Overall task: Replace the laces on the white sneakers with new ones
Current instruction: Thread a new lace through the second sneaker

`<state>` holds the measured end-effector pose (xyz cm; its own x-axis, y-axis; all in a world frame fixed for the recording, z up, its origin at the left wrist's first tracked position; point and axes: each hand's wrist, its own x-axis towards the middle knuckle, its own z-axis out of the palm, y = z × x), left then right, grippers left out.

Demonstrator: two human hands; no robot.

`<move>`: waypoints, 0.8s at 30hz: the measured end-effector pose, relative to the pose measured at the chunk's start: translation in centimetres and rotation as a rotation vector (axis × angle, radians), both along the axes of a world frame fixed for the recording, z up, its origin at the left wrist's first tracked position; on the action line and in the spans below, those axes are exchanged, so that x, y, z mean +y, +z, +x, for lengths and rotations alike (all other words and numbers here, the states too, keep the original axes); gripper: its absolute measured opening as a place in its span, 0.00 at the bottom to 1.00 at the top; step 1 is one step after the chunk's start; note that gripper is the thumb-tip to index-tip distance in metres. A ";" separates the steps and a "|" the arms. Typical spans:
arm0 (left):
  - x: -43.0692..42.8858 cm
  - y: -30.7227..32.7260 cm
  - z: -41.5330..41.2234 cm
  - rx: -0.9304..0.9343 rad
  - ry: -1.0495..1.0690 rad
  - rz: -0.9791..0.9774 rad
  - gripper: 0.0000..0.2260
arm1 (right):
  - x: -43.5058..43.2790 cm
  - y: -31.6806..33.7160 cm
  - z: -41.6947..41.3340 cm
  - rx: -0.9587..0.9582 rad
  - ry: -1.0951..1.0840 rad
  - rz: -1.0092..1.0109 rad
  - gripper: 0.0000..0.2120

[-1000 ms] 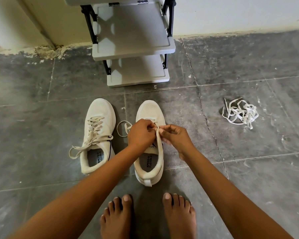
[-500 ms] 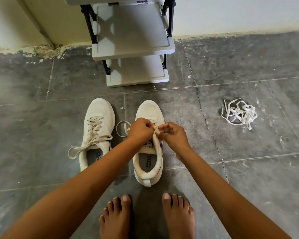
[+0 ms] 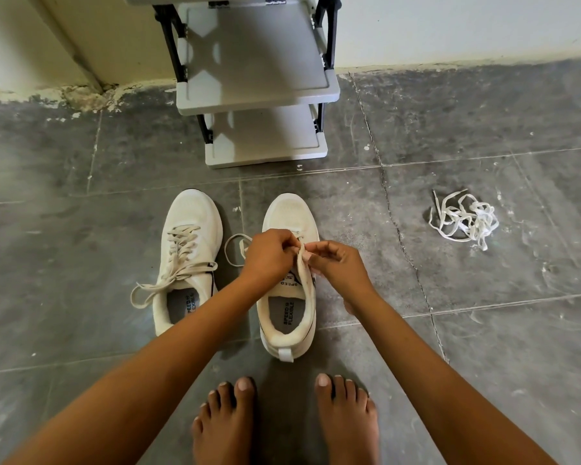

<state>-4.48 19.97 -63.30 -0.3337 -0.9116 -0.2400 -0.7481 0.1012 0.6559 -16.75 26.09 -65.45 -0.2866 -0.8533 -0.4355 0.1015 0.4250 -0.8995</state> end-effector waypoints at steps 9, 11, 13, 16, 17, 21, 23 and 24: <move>0.6 -0.2 -0.3 -0.040 0.019 -0.070 0.05 | 0.1 -0.2 0.0 -0.001 -0.017 0.001 0.08; 0.5 -0.1 -0.2 0.082 0.099 0.004 0.05 | 0.0 -0.2 0.1 0.002 -0.017 0.001 0.08; 0.4 0.0 -0.2 0.111 0.118 0.040 0.09 | 0.0 -0.2 0.2 0.002 -0.018 0.000 0.08; 0.4 -0.2 -0.5 0.063 0.070 0.026 0.12 | 0.1 -0.3 0.2 -0.013 -0.029 -0.004 0.08; 0.4 -0.3 -0.6 0.063 0.070 0.028 0.12 | 0.1 -0.3 0.2 -0.018 -0.033 -0.005 0.08; 0.5 -0.8 -0.9 0.137 0.191 0.064 0.12 | 0.0 -0.3 0.2 -0.016 -0.023 -0.029 0.07; 0.7 -0.7 -0.9 0.166 0.255 0.045 0.12 | -0.1 -0.3 0.0 -0.011 -0.024 -0.038 0.06; 0.8 -0.7 -0.8 0.168 0.257 0.024 0.12 | -0.2 -0.3 -0.1 0.002 -0.032 -0.038 0.05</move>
